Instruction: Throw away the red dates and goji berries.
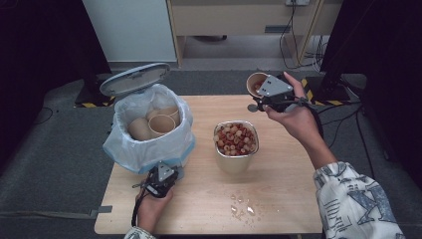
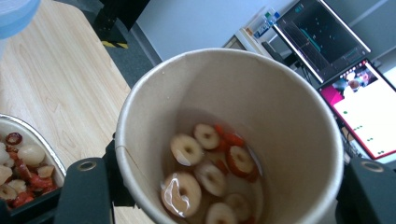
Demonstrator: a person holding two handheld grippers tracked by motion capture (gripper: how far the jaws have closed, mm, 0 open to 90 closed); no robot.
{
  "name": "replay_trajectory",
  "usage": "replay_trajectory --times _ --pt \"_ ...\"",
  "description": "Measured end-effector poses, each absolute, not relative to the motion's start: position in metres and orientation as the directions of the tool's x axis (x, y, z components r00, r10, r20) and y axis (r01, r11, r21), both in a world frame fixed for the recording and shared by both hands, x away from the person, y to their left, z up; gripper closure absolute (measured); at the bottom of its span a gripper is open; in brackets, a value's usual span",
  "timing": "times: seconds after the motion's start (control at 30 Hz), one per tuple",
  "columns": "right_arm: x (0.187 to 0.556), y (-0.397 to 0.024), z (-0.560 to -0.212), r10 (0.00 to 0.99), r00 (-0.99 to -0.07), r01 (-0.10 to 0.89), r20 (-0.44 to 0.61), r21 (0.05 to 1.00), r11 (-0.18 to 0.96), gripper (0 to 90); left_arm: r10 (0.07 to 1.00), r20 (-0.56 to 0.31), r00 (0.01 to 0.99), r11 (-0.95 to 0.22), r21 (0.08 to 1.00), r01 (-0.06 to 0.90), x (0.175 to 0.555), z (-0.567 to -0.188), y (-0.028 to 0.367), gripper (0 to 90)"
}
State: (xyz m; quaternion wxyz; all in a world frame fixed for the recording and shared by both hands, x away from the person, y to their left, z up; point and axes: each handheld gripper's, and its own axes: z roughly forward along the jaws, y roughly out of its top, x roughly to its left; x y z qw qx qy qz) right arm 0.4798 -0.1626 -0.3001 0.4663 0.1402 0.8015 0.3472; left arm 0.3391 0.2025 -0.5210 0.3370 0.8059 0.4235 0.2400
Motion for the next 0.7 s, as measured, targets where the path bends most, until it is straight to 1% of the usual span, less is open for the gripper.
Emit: replay_trajectory --times 0.33,0.7 --pt "0.4710 -0.1555 -0.2984 0.467 -0.504 -0.155 -0.726 0.608 0.778 32.2 0.844 0.102 0.526 -0.414 0.746 0.521 0.3391 -0.5210 0.2024 88.2" --pt "0.4701 -0.1539 -0.2956 0.438 -0.505 -0.186 -0.744 0.589 0.786 32.2 0.844 0.100 0.526 -0.414 0.746 0.522 0.3391 -0.5209 0.2025 88.2"
